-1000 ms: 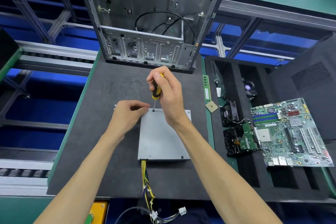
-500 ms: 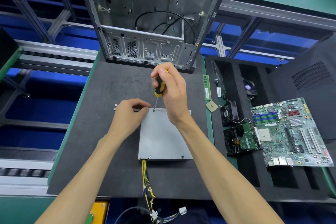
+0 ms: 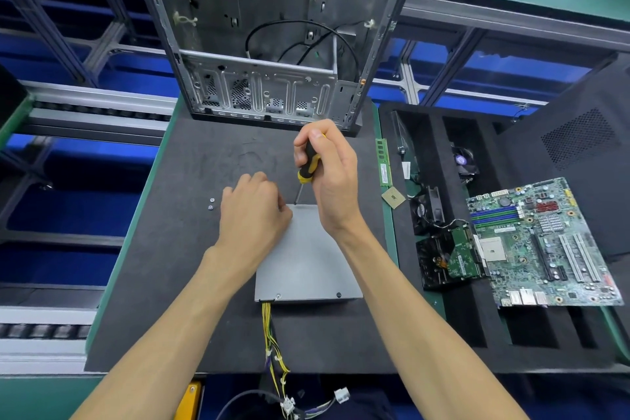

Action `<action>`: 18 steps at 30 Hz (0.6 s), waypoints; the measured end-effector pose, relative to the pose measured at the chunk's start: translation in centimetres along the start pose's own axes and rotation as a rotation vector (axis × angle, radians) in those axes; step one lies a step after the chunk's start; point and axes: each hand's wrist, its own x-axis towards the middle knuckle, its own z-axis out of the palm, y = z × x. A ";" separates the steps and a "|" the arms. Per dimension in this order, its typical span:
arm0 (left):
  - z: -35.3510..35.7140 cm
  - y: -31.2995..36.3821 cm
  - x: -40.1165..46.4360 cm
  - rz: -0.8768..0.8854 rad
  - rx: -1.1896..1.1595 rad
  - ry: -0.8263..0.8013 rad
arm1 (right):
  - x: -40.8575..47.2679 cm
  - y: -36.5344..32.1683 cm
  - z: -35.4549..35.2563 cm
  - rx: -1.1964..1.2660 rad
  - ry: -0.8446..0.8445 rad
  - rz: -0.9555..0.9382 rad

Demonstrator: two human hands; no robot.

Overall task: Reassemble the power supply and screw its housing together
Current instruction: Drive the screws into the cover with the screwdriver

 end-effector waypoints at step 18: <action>-0.5 1.0 1.2 -0.176 -0.076 -0.148 | 0.3 -0.2 -1.5 0.013 0.024 0.002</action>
